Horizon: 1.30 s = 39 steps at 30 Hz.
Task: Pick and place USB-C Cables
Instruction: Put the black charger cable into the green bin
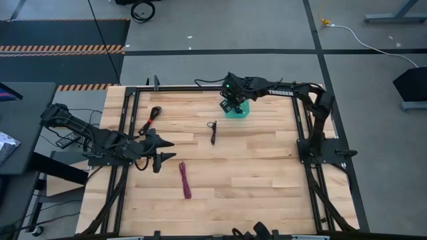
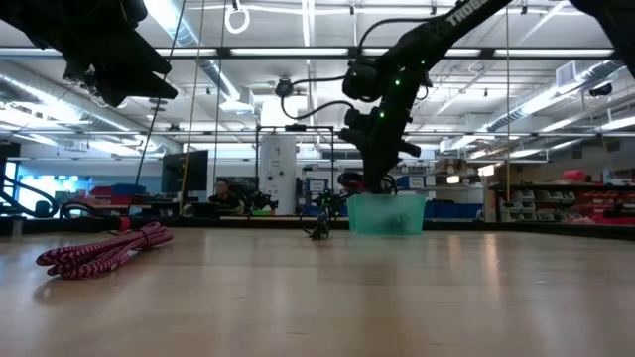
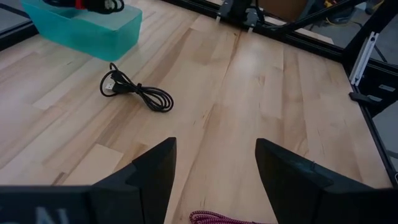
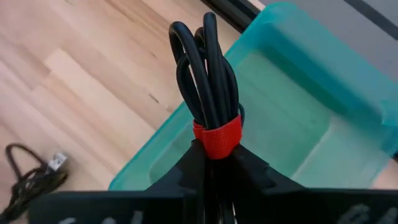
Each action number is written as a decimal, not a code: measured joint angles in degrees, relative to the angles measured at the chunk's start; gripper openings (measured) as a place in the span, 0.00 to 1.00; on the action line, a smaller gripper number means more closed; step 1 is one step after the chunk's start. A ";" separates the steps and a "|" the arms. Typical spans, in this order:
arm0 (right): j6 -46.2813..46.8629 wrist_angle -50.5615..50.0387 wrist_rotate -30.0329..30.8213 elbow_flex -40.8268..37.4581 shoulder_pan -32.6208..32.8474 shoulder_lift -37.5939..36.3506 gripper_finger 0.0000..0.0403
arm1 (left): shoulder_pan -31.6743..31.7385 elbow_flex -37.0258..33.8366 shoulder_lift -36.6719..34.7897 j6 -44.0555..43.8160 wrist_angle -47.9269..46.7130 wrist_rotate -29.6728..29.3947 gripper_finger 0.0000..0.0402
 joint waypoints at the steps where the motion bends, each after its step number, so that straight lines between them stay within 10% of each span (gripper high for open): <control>1: 0.55 0.33 0.00 0.00 -0.11 0.40 0.16 | 0.00 0.00 0.00 0.02 -0.01 0.00 0.56; 22: 1.56 -1.75 5.60 -0.02 -0.91 0.08 0.42 | 0.00 0.00 0.00 -0.02 -0.31 0.03 0.56; 39: -43.67 5.04 -5.02 -0.03 15.66 -3.76 0.41 | 0.00 0.00 0.00 0.37 -0.31 0.02 0.56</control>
